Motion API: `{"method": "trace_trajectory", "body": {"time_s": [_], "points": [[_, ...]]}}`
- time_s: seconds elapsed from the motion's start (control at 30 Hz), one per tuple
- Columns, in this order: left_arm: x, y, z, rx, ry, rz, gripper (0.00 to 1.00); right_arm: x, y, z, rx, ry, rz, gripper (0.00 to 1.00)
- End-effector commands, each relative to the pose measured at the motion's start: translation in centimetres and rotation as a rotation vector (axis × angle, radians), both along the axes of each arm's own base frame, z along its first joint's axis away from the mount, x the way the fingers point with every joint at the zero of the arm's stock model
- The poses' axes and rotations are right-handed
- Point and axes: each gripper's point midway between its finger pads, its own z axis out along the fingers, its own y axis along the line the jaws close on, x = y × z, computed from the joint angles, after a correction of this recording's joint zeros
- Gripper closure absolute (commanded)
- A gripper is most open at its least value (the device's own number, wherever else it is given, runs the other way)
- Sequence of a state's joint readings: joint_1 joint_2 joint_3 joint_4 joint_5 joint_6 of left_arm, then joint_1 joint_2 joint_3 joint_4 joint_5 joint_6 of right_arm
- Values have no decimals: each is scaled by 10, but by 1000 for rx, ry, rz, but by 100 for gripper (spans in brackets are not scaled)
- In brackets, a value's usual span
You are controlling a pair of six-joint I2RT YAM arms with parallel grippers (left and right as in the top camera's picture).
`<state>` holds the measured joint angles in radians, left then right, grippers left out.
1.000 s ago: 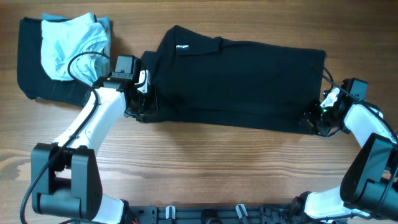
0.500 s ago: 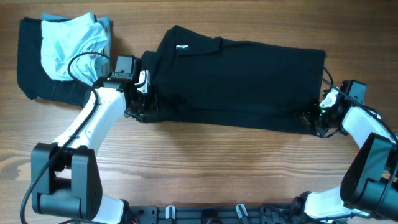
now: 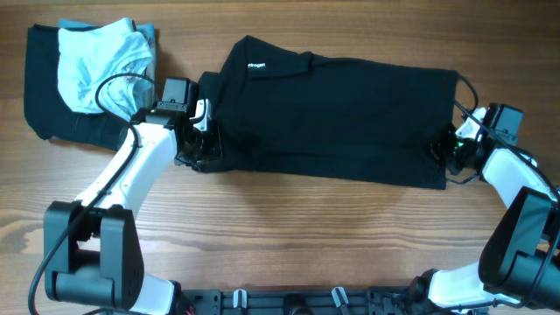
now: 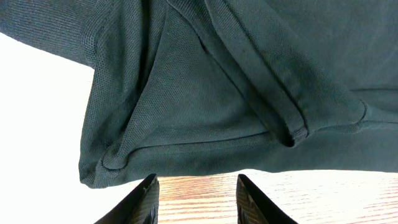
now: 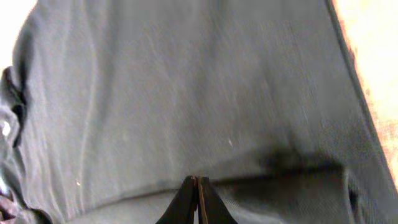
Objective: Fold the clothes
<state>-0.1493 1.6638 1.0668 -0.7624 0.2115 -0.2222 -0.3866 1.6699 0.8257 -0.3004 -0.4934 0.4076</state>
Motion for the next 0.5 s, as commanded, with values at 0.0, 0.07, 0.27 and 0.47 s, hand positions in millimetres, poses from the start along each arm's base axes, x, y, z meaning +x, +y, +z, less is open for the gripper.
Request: {"method": "trace_trajectory", "body": {"time_s": [0.0, 0.07, 0.27, 0.47], "points": [[7, -3, 13, -21, -38, -7, 60, 7, 10, 15, 35, -58, 64, 96], [5, -3, 13, -19, -31, -7, 60, -5, 26, 16, 82, -53, 160, 95], [3, -2, 12, -18, -25, -7, 59, -55, 16, -14, -11, 206, 147, 49], [3, -2, 12, -18, -25, -7, 58, -57, -3, -22, -104, 246, 81, 41]]}}
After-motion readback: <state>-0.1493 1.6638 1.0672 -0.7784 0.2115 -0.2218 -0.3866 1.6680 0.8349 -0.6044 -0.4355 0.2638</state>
